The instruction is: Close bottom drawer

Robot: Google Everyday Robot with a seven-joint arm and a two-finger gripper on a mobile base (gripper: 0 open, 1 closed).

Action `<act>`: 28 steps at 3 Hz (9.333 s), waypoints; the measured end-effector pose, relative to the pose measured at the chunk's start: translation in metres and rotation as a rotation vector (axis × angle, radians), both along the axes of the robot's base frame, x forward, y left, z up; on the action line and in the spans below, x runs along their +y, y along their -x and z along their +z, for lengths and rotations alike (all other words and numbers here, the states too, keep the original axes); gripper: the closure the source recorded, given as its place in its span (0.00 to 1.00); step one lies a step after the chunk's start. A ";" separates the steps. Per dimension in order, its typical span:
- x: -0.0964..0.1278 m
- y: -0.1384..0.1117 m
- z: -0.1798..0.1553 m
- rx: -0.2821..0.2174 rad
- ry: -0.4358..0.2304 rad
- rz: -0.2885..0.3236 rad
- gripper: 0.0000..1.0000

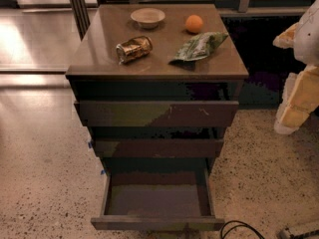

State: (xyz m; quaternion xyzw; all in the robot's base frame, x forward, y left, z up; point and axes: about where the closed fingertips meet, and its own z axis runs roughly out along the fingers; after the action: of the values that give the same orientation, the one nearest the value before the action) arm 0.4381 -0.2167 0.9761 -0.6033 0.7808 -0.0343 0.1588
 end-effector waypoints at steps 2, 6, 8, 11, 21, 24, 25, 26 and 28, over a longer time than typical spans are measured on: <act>0.005 0.006 -0.029 -0.004 -0.036 0.023 0.00; 0.006 0.021 -0.216 0.070 0.029 -0.082 0.55; 0.006 0.021 -0.216 0.069 0.029 -0.083 1.00; -0.007 0.007 -0.257 0.095 -0.075 -0.098 1.00; 0.058 0.047 -0.636 0.321 -0.631 -0.102 1.00; 0.100 0.071 -0.720 0.353 -0.652 -0.082 1.00; 0.107 0.067 -0.736 0.269 -0.646 -0.047 1.00; 0.125 0.047 -0.762 0.167 -0.649 0.027 1.00; 0.139 0.032 -0.782 0.145 -0.654 0.063 1.00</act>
Offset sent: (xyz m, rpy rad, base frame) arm -0.0076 0.0068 -0.0539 0.0586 0.0130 0.0310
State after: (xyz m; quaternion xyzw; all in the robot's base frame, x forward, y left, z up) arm 0.4061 -0.0778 0.1942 -0.5452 0.7405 0.2661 0.2891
